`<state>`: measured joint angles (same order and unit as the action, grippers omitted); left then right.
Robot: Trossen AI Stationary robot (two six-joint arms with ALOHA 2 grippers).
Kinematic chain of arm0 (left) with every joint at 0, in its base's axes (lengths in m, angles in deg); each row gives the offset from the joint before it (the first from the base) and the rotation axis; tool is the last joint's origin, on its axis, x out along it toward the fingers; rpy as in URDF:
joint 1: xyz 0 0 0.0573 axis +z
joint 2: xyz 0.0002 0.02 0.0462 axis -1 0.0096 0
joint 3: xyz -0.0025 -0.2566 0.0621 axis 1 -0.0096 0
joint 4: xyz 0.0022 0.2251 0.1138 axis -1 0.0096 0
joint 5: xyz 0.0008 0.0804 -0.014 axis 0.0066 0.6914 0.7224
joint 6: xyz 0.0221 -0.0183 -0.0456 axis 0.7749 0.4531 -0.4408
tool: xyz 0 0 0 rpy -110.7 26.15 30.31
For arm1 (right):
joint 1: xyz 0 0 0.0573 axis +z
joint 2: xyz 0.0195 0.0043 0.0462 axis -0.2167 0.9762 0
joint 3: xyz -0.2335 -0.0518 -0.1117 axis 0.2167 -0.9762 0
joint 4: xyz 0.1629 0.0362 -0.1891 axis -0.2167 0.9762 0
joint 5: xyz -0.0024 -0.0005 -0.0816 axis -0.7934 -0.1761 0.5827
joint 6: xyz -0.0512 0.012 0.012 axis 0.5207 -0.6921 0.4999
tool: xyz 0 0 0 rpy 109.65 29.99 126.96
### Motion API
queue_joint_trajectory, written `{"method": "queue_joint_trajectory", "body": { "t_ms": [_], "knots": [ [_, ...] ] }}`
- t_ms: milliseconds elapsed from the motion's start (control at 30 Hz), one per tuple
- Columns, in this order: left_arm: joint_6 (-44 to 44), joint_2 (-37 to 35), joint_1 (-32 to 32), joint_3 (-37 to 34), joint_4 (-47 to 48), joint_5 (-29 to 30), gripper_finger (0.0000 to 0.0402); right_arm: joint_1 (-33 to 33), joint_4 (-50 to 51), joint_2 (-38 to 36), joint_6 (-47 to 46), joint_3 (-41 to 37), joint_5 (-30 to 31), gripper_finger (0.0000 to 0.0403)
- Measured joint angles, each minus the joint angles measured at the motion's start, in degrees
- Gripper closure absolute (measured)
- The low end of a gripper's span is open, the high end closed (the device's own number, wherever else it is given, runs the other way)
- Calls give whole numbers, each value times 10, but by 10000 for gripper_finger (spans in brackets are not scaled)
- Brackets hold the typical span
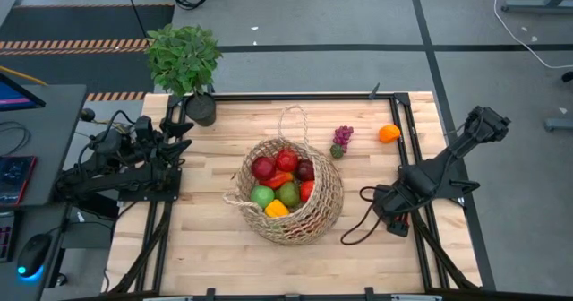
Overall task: Build produce basket
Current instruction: Put the red apple into the brown basket
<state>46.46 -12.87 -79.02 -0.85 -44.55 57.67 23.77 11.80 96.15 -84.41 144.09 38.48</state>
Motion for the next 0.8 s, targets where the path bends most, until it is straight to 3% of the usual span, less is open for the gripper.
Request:
{"method": "queue_joint_trajectory", "body": {
  "t_ms": [300,533,800],
  "knots": [
    [0,0,0,0,0,0,12,29,41,0,-36,-19,6,4],
    [0,0,0,0,0,0,12,62,44,0,-53,-19,91,11],
    [0,0,0,0,0,0,12,99,-7,0,-77,-19,80,4]
  ]
}}
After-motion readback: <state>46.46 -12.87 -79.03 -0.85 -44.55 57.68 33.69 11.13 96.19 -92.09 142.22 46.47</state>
